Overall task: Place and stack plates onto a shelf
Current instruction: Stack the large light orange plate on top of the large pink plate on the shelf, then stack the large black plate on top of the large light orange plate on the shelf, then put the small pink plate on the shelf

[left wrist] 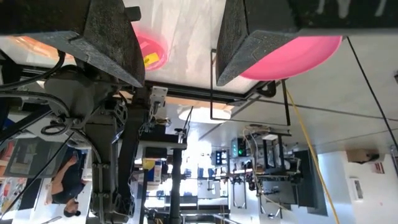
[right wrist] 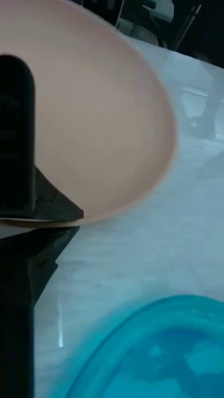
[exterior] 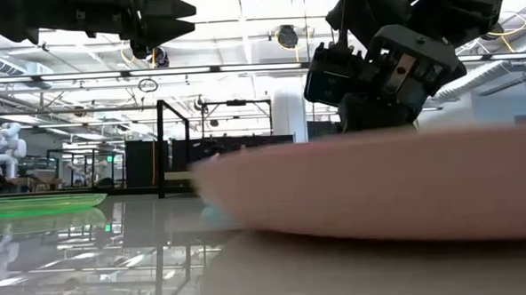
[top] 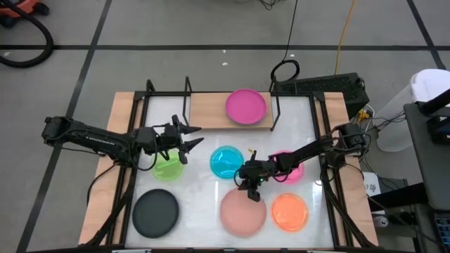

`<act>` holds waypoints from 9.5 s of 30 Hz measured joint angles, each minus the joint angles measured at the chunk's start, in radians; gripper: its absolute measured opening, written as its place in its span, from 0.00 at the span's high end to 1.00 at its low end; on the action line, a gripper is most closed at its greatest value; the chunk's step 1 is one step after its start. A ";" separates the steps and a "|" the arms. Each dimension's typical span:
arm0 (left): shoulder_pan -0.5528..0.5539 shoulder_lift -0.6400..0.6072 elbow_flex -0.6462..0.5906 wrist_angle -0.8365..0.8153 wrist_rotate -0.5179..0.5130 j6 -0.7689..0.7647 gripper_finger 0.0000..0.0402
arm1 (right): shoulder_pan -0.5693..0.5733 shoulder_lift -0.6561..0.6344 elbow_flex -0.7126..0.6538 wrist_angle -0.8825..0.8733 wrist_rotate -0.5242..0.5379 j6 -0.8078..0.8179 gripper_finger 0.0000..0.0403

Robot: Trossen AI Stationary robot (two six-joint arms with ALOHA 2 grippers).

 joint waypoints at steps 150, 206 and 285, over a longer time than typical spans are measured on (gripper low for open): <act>-0.404 0.531 0.476 -1.436 0.491 -0.364 0.50 | -0.174 -0.821 -0.450 0.441 0.089 -0.338 0.67; 0.543 0.572 0.939 -1.002 0.480 -0.159 0.97 | -0.050 -0.848 -0.450 0.708 0.061 -0.380 0.67; 0.355 -0.034 0.394 -0.488 0.367 -0.122 0.71 | -0.038 -0.848 -0.450 0.514 0.100 -0.392 0.67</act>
